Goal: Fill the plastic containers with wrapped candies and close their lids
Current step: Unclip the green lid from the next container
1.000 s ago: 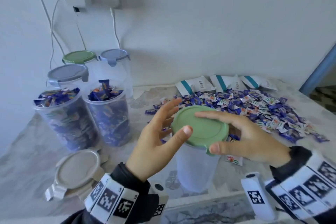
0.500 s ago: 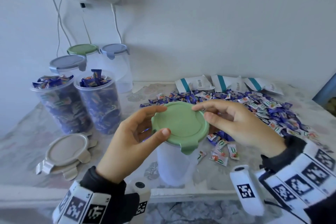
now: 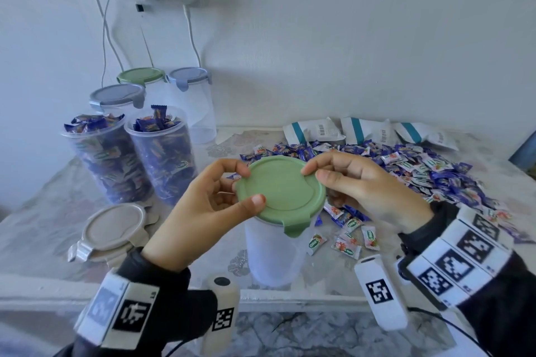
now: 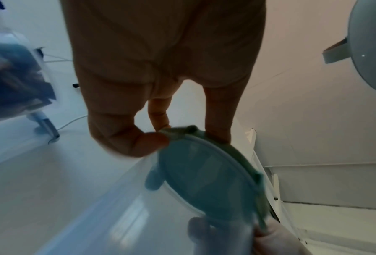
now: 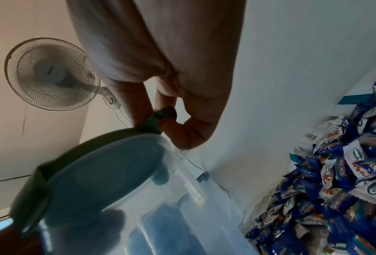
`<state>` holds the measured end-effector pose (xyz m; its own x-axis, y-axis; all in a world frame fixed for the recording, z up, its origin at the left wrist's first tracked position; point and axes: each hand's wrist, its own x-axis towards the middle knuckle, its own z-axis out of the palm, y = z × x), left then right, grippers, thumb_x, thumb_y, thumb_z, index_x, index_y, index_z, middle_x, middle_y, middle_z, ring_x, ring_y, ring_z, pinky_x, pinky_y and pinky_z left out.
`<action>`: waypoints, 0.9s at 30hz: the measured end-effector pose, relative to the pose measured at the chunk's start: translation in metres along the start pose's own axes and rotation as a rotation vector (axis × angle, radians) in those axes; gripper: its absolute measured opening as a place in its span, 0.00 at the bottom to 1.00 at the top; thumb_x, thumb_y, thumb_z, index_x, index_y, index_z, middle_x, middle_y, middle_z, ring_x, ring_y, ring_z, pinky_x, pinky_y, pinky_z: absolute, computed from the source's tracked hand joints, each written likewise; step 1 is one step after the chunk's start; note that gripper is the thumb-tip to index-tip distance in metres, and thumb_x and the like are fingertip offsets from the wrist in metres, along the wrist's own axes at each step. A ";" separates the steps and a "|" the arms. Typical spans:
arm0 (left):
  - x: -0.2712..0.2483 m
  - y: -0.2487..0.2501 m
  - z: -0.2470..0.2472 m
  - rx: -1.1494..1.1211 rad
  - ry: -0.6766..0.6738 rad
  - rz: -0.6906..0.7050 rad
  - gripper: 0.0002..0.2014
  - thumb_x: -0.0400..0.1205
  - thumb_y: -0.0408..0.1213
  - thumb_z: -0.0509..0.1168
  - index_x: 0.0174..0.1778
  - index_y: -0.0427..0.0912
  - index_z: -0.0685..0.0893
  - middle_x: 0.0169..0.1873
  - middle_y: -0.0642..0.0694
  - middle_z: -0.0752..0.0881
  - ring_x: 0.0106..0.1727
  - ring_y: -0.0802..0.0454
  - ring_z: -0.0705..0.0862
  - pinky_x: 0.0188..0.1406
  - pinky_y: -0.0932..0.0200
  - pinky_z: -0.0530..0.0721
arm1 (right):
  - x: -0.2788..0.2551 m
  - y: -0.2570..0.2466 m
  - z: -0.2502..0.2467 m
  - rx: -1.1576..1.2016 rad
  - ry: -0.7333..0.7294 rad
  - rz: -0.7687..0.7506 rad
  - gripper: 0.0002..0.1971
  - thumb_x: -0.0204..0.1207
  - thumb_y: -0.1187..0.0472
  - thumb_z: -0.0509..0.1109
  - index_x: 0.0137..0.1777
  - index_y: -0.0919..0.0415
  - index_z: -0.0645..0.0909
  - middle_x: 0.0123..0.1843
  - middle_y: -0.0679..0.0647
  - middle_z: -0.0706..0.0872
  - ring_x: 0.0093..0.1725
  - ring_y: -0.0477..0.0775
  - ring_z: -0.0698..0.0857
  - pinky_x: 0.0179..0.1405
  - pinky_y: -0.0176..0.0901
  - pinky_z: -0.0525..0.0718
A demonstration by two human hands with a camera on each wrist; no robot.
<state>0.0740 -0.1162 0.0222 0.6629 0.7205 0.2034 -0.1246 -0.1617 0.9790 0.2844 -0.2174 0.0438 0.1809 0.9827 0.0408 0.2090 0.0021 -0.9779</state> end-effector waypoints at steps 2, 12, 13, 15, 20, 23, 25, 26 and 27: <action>-0.001 0.001 0.003 -0.003 0.066 0.021 0.18 0.67 0.37 0.80 0.44 0.39 0.78 0.22 0.51 0.79 0.22 0.62 0.76 0.23 0.73 0.74 | 0.001 -0.001 0.003 0.003 0.007 -0.009 0.11 0.82 0.66 0.62 0.48 0.54 0.85 0.37 0.54 0.76 0.33 0.49 0.74 0.32 0.34 0.78; 0.013 0.014 -0.005 0.124 0.090 -0.012 0.30 0.76 0.47 0.69 0.74 0.53 0.67 0.59 0.51 0.83 0.50 0.68 0.85 0.48 0.72 0.83 | 0.009 -0.002 0.015 -0.042 0.107 -0.120 0.13 0.82 0.70 0.60 0.56 0.54 0.82 0.56 0.67 0.82 0.49 0.43 0.83 0.50 0.31 0.83; 0.020 0.014 -0.004 0.134 0.089 -0.034 0.25 0.79 0.40 0.66 0.73 0.48 0.70 0.55 0.49 0.86 0.48 0.64 0.87 0.48 0.69 0.84 | 0.010 -0.003 0.016 -0.062 0.114 -0.125 0.13 0.82 0.69 0.60 0.55 0.53 0.82 0.57 0.65 0.83 0.51 0.40 0.83 0.51 0.31 0.83; 0.028 0.012 -0.004 0.175 0.059 -0.058 0.19 0.80 0.32 0.65 0.67 0.44 0.76 0.46 0.49 0.90 0.44 0.57 0.87 0.47 0.63 0.85 | 0.011 -0.004 0.018 -0.084 0.131 -0.138 0.13 0.82 0.69 0.61 0.55 0.51 0.82 0.57 0.62 0.83 0.51 0.34 0.83 0.51 0.29 0.82; 0.034 0.015 -0.005 0.095 -0.043 -0.084 0.18 0.70 0.31 0.66 0.56 0.44 0.82 0.41 0.46 0.90 0.38 0.54 0.86 0.39 0.64 0.85 | 0.007 -0.001 0.021 -0.152 0.248 -0.152 0.10 0.83 0.58 0.60 0.56 0.45 0.81 0.55 0.59 0.83 0.51 0.65 0.85 0.56 0.57 0.84; 0.035 0.016 -0.004 0.125 -0.063 -0.095 0.18 0.66 0.35 0.64 0.52 0.43 0.81 0.40 0.44 0.87 0.36 0.56 0.84 0.36 0.66 0.82 | 0.000 -0.004 0.018 -0.178 0.307 -0.166 0.11 0.82 0.52 0.59 0.59 0.44 0.80 0.55 0.59 0.83 0.53 0.70 0.84 0.54 0.58 0.85; 0.034 0.016 -0.006 0.146 -0.093 -0.112 0.19 0.64 0.37 0.68 0.51 0.44 0.80 0.38 0.43 0.84 0.35 0.56 0.83 0.36 0.67 0.81 | -0.006 -0.006 0.016 -0.199 0.322 -0.170 0.13 0.80 0.48 0.60 0.60 0.45 0.81 0.52 0.63 0.83 0.49 0.75 0.82 0.52 0.68 0.83; 0.032 0.016 -0.006 0.156 -0.118 -0.124 0.20 0.63 0.39 0.70 0.52 0.45 0.79 0.36 0.43 0.84 0.35 0.55 0.83 0.36 0.66 0.81 | -0.009 -0.005 0.016 -0.210 0.322 -0.167 0.13 0.79 0.48 0.61 0.59 0.46 0.82 0.51 0.65 0.83 0.49 0.75 0.82 0.52 0.65 0.84; 0.031 0.015 -0.006 0.170 -0.146 -0.137 0.22 0.64 0.40 0.72 0.54 0.47 0.78 0.33 0.45 0.84 0.34 0.54 0.82 0.36 0.65 0.81 | -0.011 -0.006 0.016 -0.218 0.313 -0.166 0.12 0.80 0.50 0.61 0.58 0.47 0.82 0.51 0.67 0.83 0.49 0.73 0.81 0.51 0.57 0.85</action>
<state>0.0885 -0.0924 0.0438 0.7658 0.6409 0.0524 0.0913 -0.1890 0.9777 0.2661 -0.2253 0.0456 0.4039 0.8685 0.2872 0.4528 0.0830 -0.8877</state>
